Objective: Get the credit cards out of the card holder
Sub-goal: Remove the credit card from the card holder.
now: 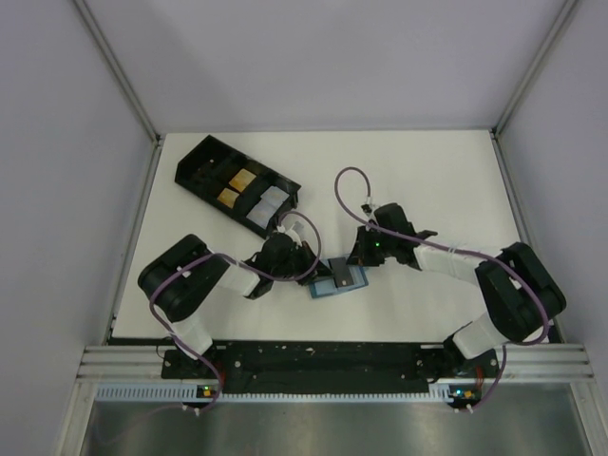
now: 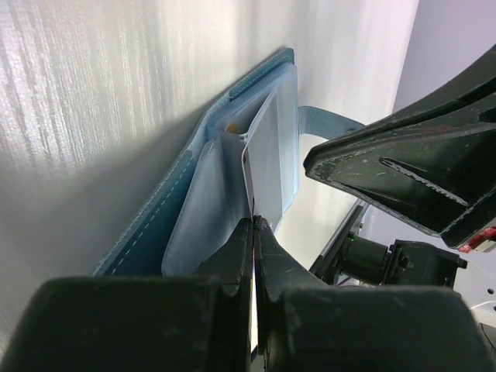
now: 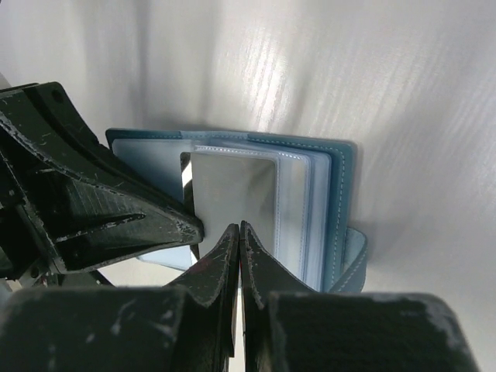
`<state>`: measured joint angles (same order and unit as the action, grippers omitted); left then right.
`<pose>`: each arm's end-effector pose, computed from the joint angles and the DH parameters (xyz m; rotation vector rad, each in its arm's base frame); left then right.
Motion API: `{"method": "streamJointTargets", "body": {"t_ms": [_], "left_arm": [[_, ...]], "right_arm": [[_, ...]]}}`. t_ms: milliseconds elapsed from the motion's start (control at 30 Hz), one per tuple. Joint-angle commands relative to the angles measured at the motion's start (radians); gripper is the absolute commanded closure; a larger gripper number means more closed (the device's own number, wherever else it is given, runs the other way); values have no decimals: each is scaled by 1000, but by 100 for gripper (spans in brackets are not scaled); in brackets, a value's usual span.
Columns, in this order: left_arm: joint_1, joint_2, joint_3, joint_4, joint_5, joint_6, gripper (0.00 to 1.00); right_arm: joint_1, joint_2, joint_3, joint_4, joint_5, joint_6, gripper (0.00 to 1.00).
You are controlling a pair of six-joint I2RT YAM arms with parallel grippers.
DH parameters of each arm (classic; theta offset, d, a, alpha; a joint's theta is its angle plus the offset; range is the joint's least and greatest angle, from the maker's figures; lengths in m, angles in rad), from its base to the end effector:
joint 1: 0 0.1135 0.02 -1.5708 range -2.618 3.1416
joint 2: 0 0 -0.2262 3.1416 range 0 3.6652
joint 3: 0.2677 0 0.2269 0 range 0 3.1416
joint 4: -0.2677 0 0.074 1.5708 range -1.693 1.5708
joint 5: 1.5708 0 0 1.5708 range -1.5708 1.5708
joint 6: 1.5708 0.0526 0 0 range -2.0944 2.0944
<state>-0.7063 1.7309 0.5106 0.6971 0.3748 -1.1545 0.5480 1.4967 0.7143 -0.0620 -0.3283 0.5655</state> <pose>0.2112 -0.2055 0.0905 -0.2799 2.4233 -1.3979 0.2327 0.1619 0.1348 -0.1385 2.5561 0.8724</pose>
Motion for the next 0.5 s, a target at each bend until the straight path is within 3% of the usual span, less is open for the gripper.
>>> {"method": "streamJointTargets", "body": {"t_ms": [0, 200, 467], "left_arm": [[5, 19, 17, 22, 3, 9, 100], [4, 10, 5, 25, -4, -1, 99], [7, -2, -24, 68, -2, -28, 84]], "right_arm": [[-2, 43, 16, 85, -46, -6, 100], [0, 109, 16, 21, 30, 5, 100], [-2, 117, -21, -13, 89, 16, 100]]}}
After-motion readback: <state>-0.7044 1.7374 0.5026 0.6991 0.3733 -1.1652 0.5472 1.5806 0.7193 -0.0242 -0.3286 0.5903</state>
